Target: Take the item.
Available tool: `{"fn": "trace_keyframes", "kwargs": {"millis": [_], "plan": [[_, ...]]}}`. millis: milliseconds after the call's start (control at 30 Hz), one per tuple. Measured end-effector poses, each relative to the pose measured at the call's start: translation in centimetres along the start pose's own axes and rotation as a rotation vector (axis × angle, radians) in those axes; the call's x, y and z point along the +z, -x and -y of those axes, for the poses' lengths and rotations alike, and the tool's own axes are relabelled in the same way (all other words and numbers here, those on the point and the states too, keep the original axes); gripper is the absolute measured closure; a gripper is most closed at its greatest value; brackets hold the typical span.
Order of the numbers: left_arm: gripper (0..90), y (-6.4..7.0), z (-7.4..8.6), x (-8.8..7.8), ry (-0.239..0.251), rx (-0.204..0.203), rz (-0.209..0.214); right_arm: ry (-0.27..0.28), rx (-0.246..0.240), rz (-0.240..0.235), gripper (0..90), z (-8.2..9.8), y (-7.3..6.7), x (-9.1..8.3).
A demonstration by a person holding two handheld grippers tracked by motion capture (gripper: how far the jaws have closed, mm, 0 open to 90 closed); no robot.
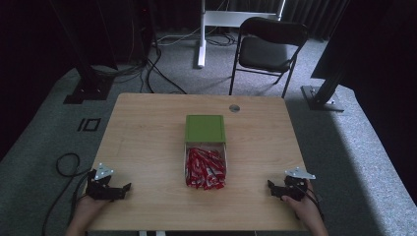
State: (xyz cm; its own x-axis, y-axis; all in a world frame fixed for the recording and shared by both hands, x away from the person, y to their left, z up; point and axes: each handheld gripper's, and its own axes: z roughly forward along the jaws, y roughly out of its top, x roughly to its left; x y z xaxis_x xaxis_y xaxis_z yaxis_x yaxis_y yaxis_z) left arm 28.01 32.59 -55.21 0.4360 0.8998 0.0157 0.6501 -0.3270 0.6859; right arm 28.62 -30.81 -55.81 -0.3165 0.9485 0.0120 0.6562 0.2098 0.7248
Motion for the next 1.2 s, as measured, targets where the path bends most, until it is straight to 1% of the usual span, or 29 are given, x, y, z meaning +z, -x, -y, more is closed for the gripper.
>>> {"fn": "trace_keyframes", "kwargs": {"millis": [100, 133, 333, 367, 400, 467, 633, 800, 967, 1133, 1200], "plan": [[0.7, 0.0, 0.0, 0.0, 0.0, 0.0, 0.0, 0.001, 0.005, 0.007, 11.6, 0.0, -0.1, 0.0], [0.7, 0.0, 0.0, 0.0, 0.0, 0.0, 0.0, 0.004, 0.006, 0.007, 13.0, 0.0, -0.1, 0.0], [0.7, 0.0, 0.0, 0.0, 0.0, 0.0, 0.0, -0.001, 0.018, 0.015, 13.4, -0.2, -0.2, 0.0], [0.7, 0.0, 0.0, 0.0, 0.0, 0.0, 0.0, -0.001, 0.018, 0.015, 13.7, -0.2, -0.2, 0.0], [0.7, 0.0, 0.0, 0.0, 0.0, 0.0, 0.0, -0.008, 0.002, 0.003, 14.5, -0.3, -0.5, 0.0], [0.7, 0.0, 0.0, 0.0, 0.0, 0.0, 0.0, -0.009, 0.002, 0.001, 14.5, -0.4, -0.7, 0.0], [0.7, 0.0, 0.0, 0.0, 0.0, 0.0, 0.0, 0.014, 0.01, -0.015, 14.4, -1.1, -1.1, -0.4], [0.7, 0.0, 0.0, 0.0, 0.0, 0.0, 0.0, 0.027, 0.012, -0.017, 14.4, -1.7, -1.4, -0.8], [0.7, 0.0, 0.0, 0.0, 0.0, 0.0, 0.0, 0.048, 0.005, -0.028, 14.5, -2.2, -1.5, -1.1], [0.7, 0.0, 0.0, 0.0, 0.0, 0.0, 0.0, 0.057, 0.002, -0.037, 14.5, -2.8, -1.9, -1.5], [0.7, 0.0, 0.0, 0.0, 0.0, 0.0, 0.0, 0.07, -0.007, -0.046, 14.5, -3.3, -2.1, -1.7]]}}
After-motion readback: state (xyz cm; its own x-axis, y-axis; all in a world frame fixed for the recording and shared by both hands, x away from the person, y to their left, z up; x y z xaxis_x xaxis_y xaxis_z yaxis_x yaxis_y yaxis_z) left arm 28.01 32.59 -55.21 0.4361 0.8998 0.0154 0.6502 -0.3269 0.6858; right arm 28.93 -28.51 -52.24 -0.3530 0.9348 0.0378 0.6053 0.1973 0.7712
